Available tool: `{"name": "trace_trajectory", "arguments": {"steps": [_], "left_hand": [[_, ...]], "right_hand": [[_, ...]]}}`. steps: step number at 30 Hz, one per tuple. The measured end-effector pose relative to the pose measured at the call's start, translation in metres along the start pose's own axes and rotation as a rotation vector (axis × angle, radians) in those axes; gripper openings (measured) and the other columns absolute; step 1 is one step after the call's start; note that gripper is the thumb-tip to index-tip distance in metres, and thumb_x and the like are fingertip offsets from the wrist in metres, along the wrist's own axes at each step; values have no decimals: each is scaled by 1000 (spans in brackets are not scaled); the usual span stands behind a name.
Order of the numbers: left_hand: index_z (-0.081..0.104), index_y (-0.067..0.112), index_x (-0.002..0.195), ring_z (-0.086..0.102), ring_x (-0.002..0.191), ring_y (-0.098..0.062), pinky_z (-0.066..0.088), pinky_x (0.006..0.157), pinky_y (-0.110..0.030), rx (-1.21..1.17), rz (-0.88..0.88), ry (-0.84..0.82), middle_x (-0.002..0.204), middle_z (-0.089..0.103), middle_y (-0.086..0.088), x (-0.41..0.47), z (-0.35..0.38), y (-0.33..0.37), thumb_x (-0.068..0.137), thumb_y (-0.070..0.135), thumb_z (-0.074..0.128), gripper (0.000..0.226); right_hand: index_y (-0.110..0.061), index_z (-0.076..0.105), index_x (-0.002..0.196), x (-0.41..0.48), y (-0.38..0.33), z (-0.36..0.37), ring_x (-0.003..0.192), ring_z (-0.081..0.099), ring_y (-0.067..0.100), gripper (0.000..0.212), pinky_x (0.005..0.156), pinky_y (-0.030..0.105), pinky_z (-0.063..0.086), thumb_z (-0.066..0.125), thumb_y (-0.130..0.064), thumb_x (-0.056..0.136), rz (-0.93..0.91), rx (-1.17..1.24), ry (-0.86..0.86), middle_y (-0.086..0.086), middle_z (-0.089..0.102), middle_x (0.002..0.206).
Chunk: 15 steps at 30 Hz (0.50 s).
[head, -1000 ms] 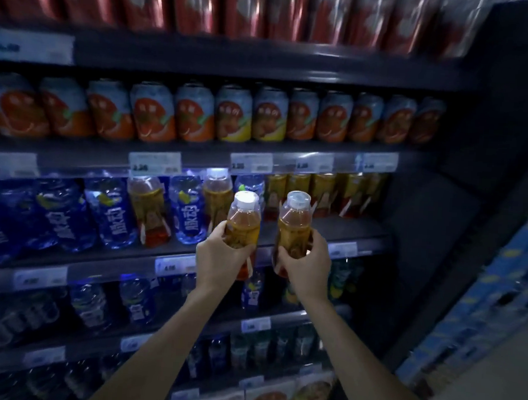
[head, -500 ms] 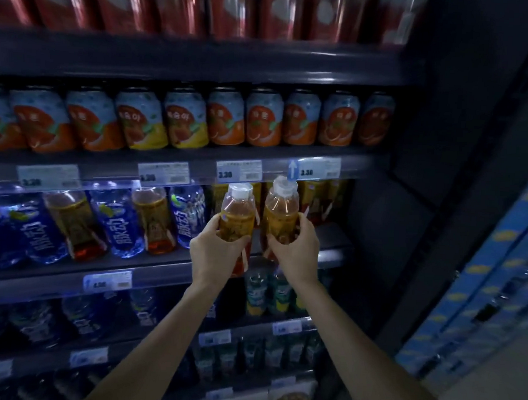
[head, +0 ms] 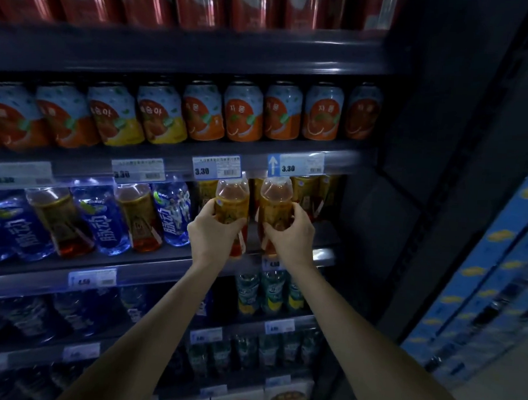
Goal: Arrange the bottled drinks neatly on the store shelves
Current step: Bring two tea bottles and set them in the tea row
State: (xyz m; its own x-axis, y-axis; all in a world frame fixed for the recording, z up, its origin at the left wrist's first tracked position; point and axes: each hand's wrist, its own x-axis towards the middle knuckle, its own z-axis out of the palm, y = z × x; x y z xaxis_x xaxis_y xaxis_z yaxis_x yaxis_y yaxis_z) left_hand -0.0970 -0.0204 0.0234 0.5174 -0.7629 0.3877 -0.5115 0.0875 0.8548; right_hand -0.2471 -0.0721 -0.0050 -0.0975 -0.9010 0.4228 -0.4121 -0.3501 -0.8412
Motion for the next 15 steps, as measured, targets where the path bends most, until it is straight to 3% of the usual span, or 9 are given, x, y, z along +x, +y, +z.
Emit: {"name": "trace_trajectory", "arguments": {"steps": [4, 7, 11, 13, 15], "left_hand": [[67, 25, 96, 60, 69, 12, 45, 57, -4, 19, -8, 44, 73, 65, 19, 8, 10, -4, 66, 38, 84, 37], [66, 19, 110, 63, 74, 2, 41, 60, -3, 60, -20, 64, 79, 68, 13, 15, 20, -5, 67, 43, 82, 51], [62, 16, 121, 64, 87, -10, 53, 78, -25, 62, -35, 87, 92, 69, 6, 21, 33, -7, 69, 44, 81, 62], [59, 15, 124, 64, 86, -8, 51, 76, -21, 55, -36, 97, 90, 65, 11, 22, 38, -8, 69, 43, 82, 66], [57, 13, 126, 64, 84, -5, 44, 72, -8, 43, -40, 85, 87, 65, 12, 20, 43, -10, 69, 40, 83, 67]], "right_hand": [[-17, 55, 121, 12, 7, 2, 108, 55, 11, 58, 93, 35, 50, 79, -35, 73, -17, -7, 3, -3, 60, 113], [-13, 53, 127, 20, 11, 4, 111, 52, 10, 64, 95, 28, 46, 79, -35, 72, -25, -16, 22, 0, 60, 117], [-8, 48, 135, 26, 22, 4, 122, 50, 18, 74, 102, 32, 43, 80, -33, 73, 15, -34, 11, 5, 57, 129], [-8, 47, 137, 26, 27, 4, 124, 48, 19, 76, 102, 29, 41, 80, -33, 73, 16, -42, 17, 6, 55, 131], [-9, 46, 136, 25, 31, 5, 123, 48, 18, 75, 97, 21, 36, 80, -33, 73, -2, -48, 31, 5, 55, 130]]}}
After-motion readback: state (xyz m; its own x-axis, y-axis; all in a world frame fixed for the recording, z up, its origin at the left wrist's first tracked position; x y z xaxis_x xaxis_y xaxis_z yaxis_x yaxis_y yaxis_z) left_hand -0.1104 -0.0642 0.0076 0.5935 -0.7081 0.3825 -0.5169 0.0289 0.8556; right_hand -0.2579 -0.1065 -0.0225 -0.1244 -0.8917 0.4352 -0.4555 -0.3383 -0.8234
